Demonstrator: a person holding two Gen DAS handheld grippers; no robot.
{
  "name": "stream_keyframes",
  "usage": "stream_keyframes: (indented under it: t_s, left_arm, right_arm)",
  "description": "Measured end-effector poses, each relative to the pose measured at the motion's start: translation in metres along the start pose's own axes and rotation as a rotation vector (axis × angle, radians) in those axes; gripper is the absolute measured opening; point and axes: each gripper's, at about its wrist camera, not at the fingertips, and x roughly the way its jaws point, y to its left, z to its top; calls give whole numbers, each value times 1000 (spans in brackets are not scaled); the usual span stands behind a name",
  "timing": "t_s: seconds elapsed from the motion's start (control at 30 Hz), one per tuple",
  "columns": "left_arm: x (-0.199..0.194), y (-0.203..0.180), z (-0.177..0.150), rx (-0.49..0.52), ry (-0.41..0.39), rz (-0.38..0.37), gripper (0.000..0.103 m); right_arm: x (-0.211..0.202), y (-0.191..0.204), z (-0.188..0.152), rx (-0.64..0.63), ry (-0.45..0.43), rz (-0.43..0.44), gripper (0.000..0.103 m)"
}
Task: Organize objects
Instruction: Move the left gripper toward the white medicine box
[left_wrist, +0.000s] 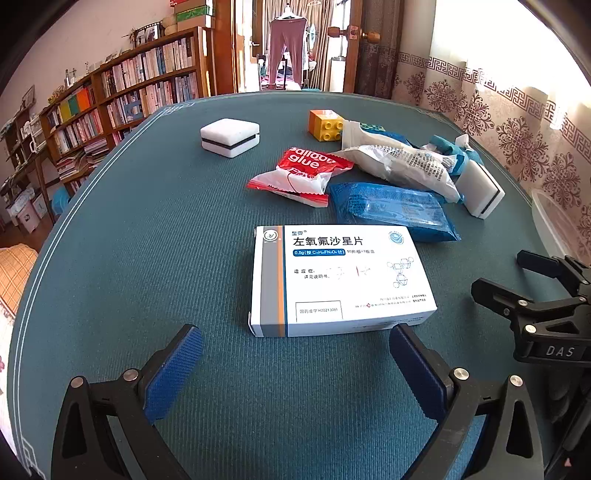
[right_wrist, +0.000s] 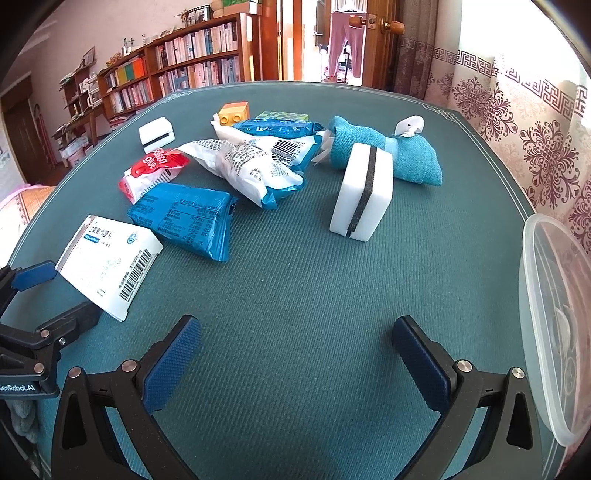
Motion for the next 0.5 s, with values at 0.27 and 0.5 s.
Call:
stream_keyframes:
  t_s: [0.27,0.5]
  left_arm:
    - [-8,-1,-2,22,-31,-8,103]
    - [-10,0,12,92,-43,-38,103]
  right_arm:
    - [-2,-2,0,14,-10,22,103]
    - [-1,-2,0,11,-8,15,103]
